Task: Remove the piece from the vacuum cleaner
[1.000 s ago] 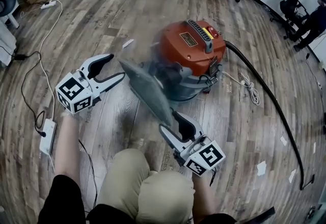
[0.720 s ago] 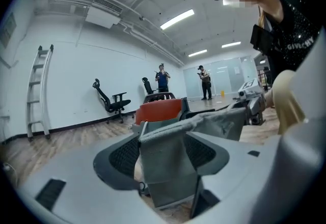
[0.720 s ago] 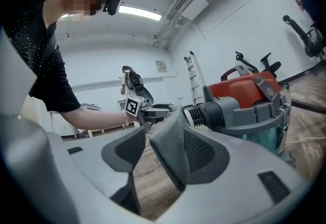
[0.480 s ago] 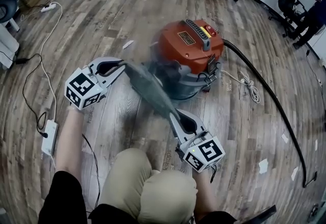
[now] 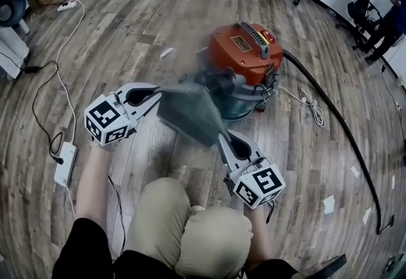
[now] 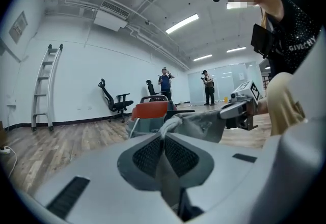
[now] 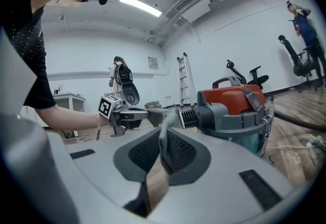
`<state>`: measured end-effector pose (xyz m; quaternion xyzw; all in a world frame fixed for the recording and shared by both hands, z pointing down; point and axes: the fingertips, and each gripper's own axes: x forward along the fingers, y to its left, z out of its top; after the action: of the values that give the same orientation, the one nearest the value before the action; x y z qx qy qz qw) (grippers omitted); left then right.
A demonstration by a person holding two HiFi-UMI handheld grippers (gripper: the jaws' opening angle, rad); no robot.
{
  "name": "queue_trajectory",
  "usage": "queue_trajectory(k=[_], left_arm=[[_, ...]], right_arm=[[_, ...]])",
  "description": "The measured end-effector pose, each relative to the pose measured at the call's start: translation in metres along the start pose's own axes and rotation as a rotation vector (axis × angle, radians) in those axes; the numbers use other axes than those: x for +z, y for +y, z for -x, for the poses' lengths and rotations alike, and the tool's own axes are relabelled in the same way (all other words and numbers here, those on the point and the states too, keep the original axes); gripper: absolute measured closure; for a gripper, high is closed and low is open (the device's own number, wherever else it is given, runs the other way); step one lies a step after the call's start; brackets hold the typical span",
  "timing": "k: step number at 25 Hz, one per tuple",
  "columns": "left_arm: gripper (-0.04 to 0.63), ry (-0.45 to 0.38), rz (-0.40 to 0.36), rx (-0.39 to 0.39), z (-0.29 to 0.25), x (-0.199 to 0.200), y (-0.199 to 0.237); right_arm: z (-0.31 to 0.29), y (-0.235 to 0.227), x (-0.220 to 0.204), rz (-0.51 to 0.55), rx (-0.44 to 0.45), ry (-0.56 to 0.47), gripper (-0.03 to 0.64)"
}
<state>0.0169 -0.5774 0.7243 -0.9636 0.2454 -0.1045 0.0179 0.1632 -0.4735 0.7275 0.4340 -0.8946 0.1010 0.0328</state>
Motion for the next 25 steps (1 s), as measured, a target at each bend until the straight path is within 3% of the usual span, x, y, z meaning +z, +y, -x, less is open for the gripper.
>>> queue_trajectory(k=[7,10,13,19,21,22,25], left_arm=[[0.571,0.012,0.003,-0.051,0.011,-0.007,-0.031],[0.571,-0.001,0.020,-0.052,0.025,-0.010,-0.036],[0.571,-0.044,0.064,-0.006,0.049,-0.012,-0.031],[0.568,-0.046,0.058,0.071,0.055,-0.010,-0.025],[0.552,-0.039,0.057,0.080,0.052,-0.007,-0.028],[0.538,-0.055,0.072,0.091,0.052,-0.003,-0.029],[0.512,-0.198,0.183,0.179,0.063,0.019,-0.019]], right_arm=[[0.006,0.011,0.000,0.048,-0.037,0.039,0.581],[0.013,0.022,0.001,0.013,-0.004,0.021,0.583],[0.025,0.029,0.003,-0.031,0.004,-0.014,0.584],[0.022,0.013,0.006,-0.054,-0.136,-0.026,0.579],[0.024,0.009,0.014,-0.059,-0.181,-0.054,0.530],[0.027,0.007,0.018,-0.068,-0.194,-0.073,0.490],[0.035,0.003,0.032,-0.099,-0.200,-0.145,0.483]])
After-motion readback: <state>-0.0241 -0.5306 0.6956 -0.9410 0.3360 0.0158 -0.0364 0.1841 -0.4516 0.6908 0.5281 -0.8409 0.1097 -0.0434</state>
